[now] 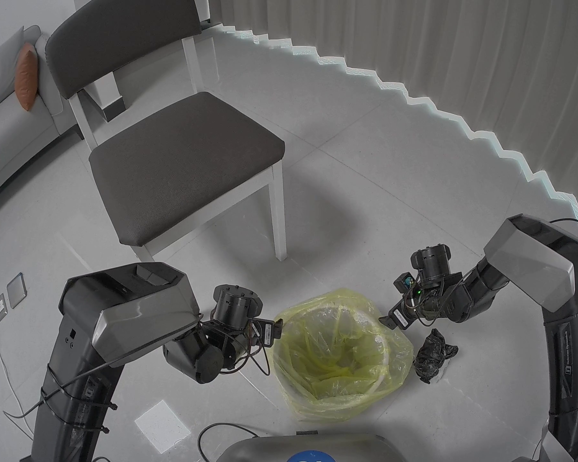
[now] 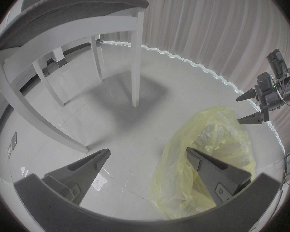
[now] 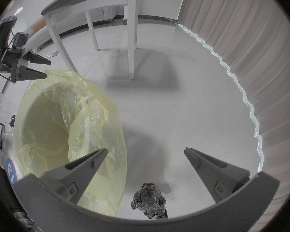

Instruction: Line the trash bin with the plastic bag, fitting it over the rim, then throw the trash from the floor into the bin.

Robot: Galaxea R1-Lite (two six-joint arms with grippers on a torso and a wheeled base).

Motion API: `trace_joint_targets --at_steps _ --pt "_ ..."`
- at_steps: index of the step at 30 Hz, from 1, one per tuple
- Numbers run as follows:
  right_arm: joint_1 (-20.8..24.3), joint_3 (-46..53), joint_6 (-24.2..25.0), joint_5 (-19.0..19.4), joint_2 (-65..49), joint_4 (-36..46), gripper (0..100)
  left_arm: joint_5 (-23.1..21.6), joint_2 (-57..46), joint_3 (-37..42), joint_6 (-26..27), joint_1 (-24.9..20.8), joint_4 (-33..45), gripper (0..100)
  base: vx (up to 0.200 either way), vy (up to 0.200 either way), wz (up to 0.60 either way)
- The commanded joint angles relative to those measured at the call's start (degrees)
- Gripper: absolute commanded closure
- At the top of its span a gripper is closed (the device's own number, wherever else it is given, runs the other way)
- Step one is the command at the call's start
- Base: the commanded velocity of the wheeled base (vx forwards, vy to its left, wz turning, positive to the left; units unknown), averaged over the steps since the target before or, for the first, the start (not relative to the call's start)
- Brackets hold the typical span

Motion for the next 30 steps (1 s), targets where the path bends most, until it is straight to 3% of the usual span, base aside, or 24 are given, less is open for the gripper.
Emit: trace_joint_targets --at_steps 1,16,30 --pt "0.0 -2.5 0.0 0.0 3.6 0.2 0 -0.2 0.7 0.0 0.0 0.5 0.1 0 0.0 0.0 0.0" --pt "-1.0 -5.7 0.4 -0.2 4.1 5.3 0 -1.0 0.5 0.8 -0.7 1.4 0.4 0 0.0 0.0 0.0" --pt "-4.3 -0.6 -0.2 -2.1 -6.0 5.2 0 -1.3 -6.5 8.1 -1.6 3.4 -2.3 0 0.0 0.0 0.0"
